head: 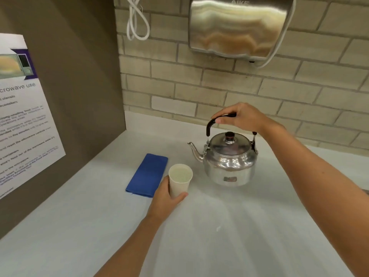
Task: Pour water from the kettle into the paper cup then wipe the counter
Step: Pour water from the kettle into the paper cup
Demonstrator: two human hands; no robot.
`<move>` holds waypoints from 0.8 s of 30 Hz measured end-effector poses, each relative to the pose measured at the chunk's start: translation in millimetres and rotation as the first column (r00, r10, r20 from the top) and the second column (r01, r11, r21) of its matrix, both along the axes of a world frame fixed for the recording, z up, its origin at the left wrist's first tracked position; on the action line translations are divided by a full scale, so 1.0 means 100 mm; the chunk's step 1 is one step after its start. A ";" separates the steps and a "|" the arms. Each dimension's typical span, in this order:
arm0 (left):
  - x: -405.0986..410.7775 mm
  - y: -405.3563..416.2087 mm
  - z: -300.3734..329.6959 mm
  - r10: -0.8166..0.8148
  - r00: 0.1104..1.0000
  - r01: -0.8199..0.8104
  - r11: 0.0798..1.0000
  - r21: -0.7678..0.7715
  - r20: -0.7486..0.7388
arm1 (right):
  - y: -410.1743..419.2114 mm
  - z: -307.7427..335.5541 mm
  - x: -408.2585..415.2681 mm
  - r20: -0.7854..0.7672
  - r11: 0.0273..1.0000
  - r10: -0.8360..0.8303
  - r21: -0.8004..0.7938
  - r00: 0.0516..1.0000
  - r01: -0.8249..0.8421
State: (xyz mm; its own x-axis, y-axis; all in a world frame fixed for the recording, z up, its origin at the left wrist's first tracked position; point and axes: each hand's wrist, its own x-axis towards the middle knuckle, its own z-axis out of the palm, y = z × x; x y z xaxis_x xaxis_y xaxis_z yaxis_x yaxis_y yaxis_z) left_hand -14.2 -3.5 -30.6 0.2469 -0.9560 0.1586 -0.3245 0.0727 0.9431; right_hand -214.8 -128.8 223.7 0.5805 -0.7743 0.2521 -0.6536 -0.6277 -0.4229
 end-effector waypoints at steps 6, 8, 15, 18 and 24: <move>0.01 -0.01 -0.02 -0.011 1.000 0.011 1.000 0.005 0.000 | -0.31 -0.48 0.17 0.152 0.993 -0.120 0.011 0.981 0.119; 0.01 -0.02 -0.03 -0.007 1.000 0.007 1.000 0.004 -0.001 | -0.39 -0.61 0.25 0.170 0.990 -0.139 0.004 0.976 0.140; 0.01 -0.02 -0.03 -0.004 1.000 0.004 1.000 0.004 0.010 | -0.61 -0.83 0.48 0.155 0.988 -0.154 0.026 0.976 0.152; 0.01 -0.01 -0.03 -0.002 1.000 0.002 1.000 -0.002 0.009 | -0.68 -0.88 0.55 0.139 0.988 -0.152 0.039 0.979 0.148; 0.01 -0.02 -0.02 0.001 1.000 -0.001 1.000 -0.006 0.002 | -0.77 -0.93 0.56 0.156 0.988 -0.153 0.055 0.976 0.146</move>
State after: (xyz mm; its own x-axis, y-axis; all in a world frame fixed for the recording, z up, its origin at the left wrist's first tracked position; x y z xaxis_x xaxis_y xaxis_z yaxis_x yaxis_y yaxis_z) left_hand -12.9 -5.4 -32.2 0.2475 -0.9548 0.1644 -0.3261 0.0777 0.9421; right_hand -158.6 -205.9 130.2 0.4122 -0.8614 0.2970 -0.6607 -0.5070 -0.5536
